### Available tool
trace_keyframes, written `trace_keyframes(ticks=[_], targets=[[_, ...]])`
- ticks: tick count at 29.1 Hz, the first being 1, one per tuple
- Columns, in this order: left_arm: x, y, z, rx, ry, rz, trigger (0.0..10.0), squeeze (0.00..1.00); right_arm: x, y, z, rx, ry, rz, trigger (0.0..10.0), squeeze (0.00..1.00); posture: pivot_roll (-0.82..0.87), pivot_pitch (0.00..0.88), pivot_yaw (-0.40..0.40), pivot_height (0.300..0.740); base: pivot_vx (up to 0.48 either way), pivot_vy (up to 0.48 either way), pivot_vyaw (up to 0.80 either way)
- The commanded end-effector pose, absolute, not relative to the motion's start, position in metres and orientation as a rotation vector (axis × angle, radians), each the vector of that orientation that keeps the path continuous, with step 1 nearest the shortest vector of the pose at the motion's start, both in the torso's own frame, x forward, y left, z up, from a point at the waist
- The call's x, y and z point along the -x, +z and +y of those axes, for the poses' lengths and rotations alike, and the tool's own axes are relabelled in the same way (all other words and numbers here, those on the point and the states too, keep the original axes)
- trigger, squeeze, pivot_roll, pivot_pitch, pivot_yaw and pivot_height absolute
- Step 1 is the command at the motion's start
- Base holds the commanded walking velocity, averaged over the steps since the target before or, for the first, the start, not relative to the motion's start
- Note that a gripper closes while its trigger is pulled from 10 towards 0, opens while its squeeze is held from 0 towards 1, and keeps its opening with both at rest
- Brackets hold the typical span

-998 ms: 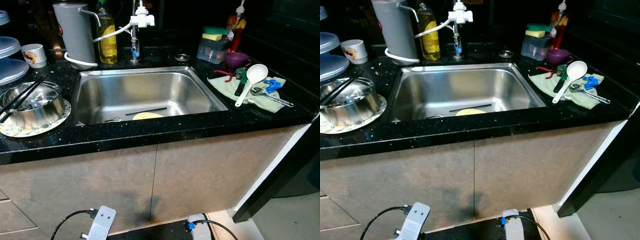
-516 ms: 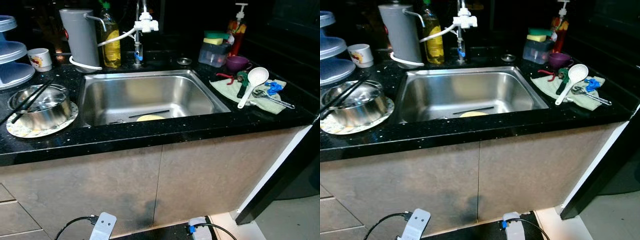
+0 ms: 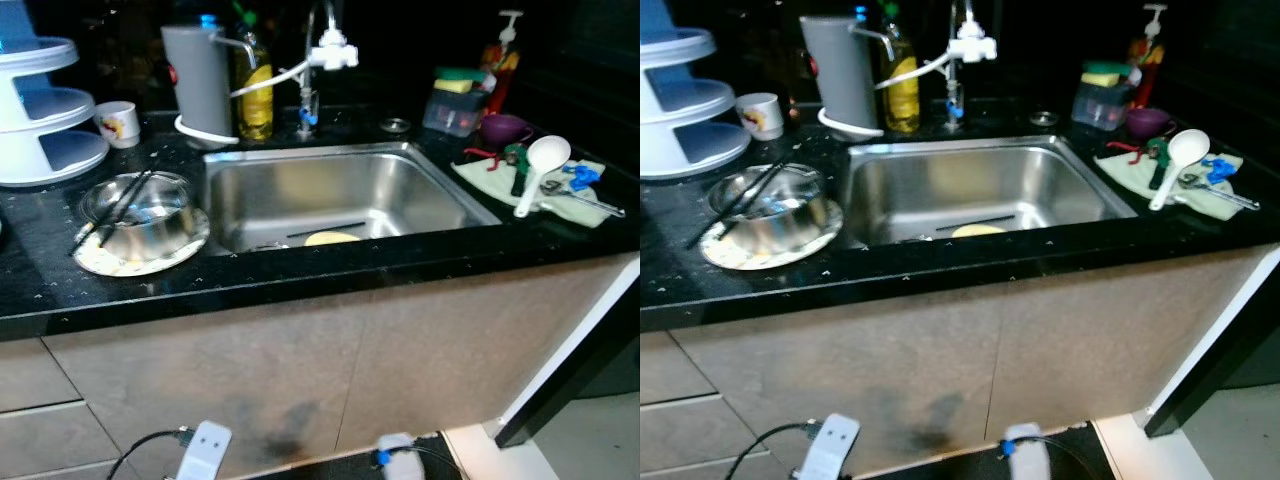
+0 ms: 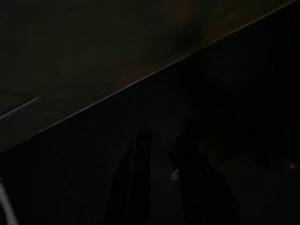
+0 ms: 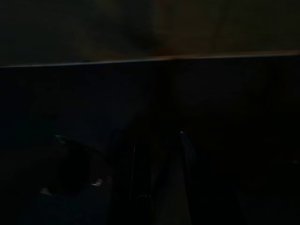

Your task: Kitchen organization

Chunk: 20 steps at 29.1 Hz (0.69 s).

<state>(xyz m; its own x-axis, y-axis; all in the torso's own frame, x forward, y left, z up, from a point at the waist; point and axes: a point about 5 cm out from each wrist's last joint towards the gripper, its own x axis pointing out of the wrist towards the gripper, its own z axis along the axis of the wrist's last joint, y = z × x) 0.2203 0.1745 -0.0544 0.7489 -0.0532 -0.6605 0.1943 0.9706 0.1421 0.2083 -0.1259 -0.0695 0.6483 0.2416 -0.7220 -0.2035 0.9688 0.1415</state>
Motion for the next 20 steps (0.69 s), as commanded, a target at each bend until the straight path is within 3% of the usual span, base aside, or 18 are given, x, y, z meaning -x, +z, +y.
trace_keyframes(ticks=[1,20], targets=[[-0.2170,-0.0572,0.1738,-0.213,-0.147,0.726,10.0,0.00,-0.2058,-0.0715,-0.1346,-0.023,0.243,0.839,10.0,0.00,-0.02,0.089,-0.037,0.740,0.000,0.371,0.00],[-0.2220,-0.0554,0.1737,-0.212,-0.155,0.720,10.0,0.00,-0.2065,-0.0714,-0.1352,-0.033,0.230,0.839,10.0,0.00,-0.02,0.110,-0.032,0.740,0.000,0.375,0.00]])
